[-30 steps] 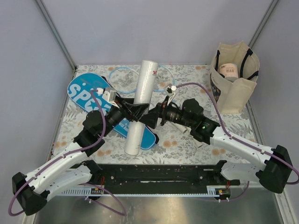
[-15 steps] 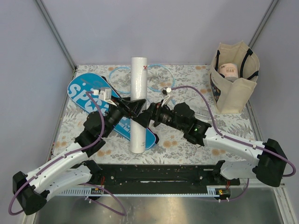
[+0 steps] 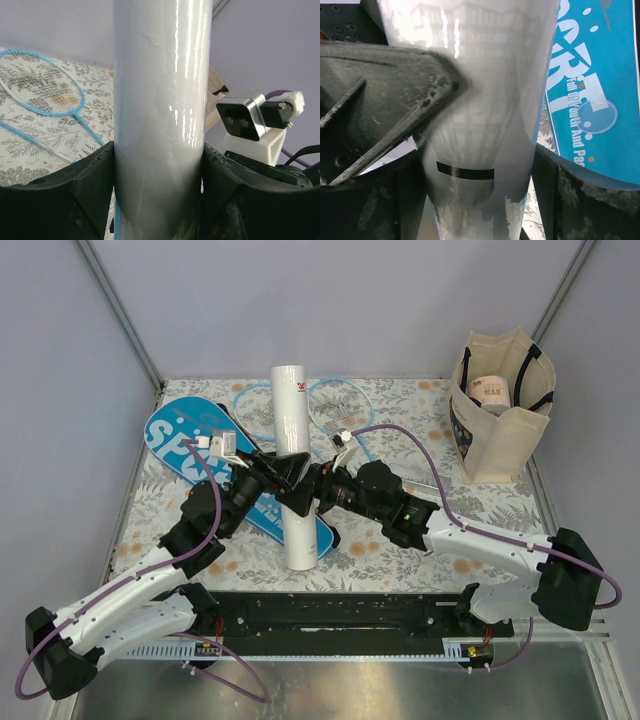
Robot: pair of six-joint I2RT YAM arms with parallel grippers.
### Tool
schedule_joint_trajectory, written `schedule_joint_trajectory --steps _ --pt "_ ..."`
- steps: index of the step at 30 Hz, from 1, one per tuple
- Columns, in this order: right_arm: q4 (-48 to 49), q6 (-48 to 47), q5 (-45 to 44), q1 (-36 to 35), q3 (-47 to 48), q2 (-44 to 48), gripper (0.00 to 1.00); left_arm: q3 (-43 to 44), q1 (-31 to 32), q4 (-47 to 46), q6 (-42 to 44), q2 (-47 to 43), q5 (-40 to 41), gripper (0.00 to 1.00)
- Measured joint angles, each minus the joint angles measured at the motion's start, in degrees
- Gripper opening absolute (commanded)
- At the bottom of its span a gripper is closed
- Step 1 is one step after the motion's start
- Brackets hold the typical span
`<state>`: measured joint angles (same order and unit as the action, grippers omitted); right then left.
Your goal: Pack up the badminton gear
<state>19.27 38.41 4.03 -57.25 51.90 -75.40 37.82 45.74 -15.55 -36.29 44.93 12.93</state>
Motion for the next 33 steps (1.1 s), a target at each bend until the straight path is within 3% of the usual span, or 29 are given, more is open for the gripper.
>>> schedule_joint_trajectory --steps 5,15,22,28,33 --pt "-2.4 -1.99 -0.39 -0.42 1.18 -0.07 0.48 0.0 0.39 0.92 0.48 -0.2 1.07 0.57" --pt "-3.34 -7.02 -2.73 -0.74 -1.55 2.1 0.42 2.67 1.55 10.49 3.08 -4.42 1.14 0.89" --pt "-6.49 -9.22 -6.1 5.51 -5.84 6.36 0.41 8.22 1.62 21.81 5.53 -9.27 6.86 0.9" --pt "-8.74 -12.26 -7.96 9.86 -8.76 15.26 0.41 11.8 1.01 33.44 5.84 -6.73 20.9 0.86" --pt "-9.68 -15.85 -9.03 10.08 -10.6 23.23 0.42 16.2 -7.45 42.34 3.96 1.51 26.58 0.83"
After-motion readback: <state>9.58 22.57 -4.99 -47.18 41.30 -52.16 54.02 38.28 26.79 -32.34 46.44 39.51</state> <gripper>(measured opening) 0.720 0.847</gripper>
